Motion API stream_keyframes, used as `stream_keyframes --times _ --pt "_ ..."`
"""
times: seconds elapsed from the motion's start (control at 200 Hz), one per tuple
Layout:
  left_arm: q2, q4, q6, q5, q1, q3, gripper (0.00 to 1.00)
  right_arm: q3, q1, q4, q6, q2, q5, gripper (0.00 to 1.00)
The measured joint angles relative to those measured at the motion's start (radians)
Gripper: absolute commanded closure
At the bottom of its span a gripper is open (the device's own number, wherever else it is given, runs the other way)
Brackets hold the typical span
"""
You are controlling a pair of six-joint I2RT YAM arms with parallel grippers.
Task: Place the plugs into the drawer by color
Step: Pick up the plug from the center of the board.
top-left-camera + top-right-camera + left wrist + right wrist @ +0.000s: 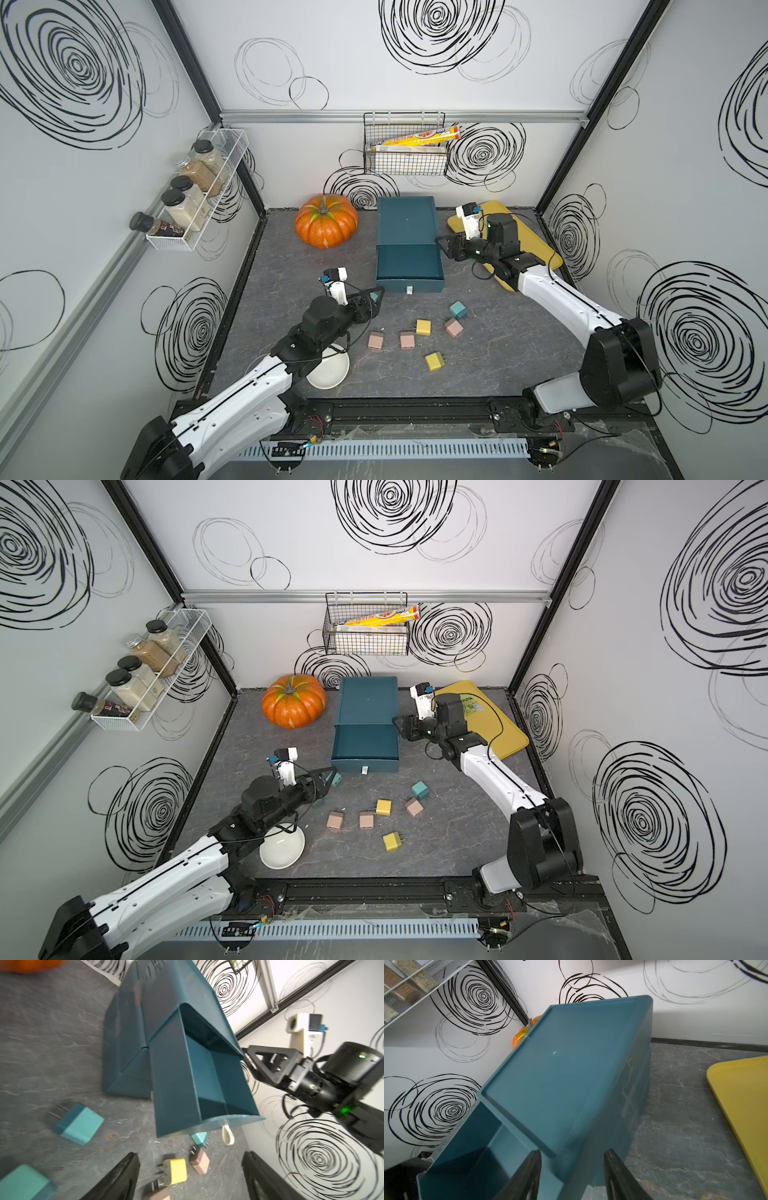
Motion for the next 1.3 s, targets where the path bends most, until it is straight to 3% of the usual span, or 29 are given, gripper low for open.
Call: stream_keyframes --times 0.21,0.556,0.716,1.026,1.086,1.297 --pt "-0.059 0.009 0.096 0.124 0.161 -0.046 0.14 -0.176 0.0 -0.058 -0.003 -0.195 0.1 0.5" --pt "-0.176 0.016 0.135 0.212 0.176 -0.111 0.13 -0.423 0.019 -0.245 0.038 -0.364 0.235 0.52" --pt "-0.175 0.021 0.135 0.231 0.176 -0.113 0.12 -0.443 0.091 -0.291 0.075 -0.293 0.259 0.53" --pt "-0.152 0.037 0.134 0.253 0.176 -0.126 0.11 -0.548 0.21 -0.278 0.137 -0.262 0.311 0.4" --pt "-0.154 0.037 0.134 0.254 0.176 -0.126 0.11 -0.551 0.225 -0.277 0.146 -0.253 0.318 0.28" --pt "-0.192 0.038 0.134 0.253 0.176 -0.126 0.11 -0.55 0.255 -0.261 0.151 -0.22 0.364 0.28"
